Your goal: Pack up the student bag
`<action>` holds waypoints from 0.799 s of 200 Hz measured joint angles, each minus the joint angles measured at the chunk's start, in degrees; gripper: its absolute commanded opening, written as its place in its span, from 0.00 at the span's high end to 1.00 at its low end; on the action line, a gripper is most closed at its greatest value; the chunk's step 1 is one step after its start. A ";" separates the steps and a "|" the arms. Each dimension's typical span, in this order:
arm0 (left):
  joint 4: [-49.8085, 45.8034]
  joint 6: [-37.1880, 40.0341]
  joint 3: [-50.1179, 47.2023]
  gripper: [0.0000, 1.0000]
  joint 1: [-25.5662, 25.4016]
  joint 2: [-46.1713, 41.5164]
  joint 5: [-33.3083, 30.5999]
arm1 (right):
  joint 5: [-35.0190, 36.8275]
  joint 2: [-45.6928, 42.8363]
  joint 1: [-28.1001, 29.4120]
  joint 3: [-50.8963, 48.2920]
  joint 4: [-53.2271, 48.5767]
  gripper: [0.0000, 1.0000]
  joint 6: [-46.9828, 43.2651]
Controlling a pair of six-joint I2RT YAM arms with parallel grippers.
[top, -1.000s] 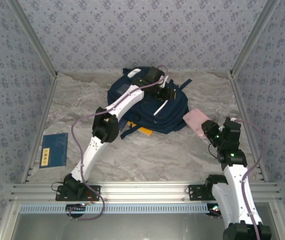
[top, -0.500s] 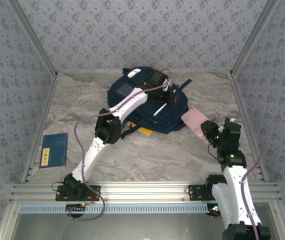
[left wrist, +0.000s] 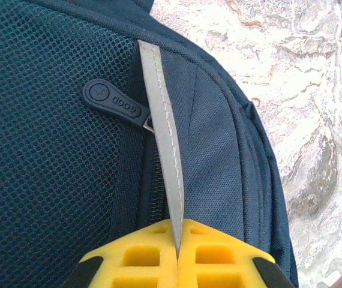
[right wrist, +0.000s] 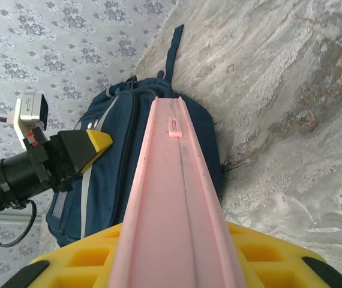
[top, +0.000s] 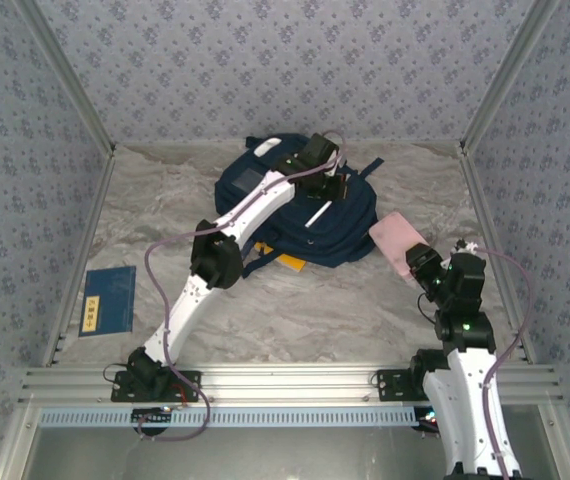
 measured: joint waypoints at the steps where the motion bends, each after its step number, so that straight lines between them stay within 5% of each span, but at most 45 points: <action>1: -0.11 0.09 0.00 1.00 0.00 -0.17 -0.04 | 0.09 -0.04 0.11 0.09 -0.07 0.78 -0.02; 77: -5.64 2.27 0.00 1.00 3.28 -13.57 -1.20 | 10.40 -4.55 7.98 5.57 -2.58 0.78 -3.82; 160: -8.76 2.49 -1.01 1.00 9.05 -19.47 11.50 | 1.25 5.84 13.27 -0.04 12.02 0.78 2.10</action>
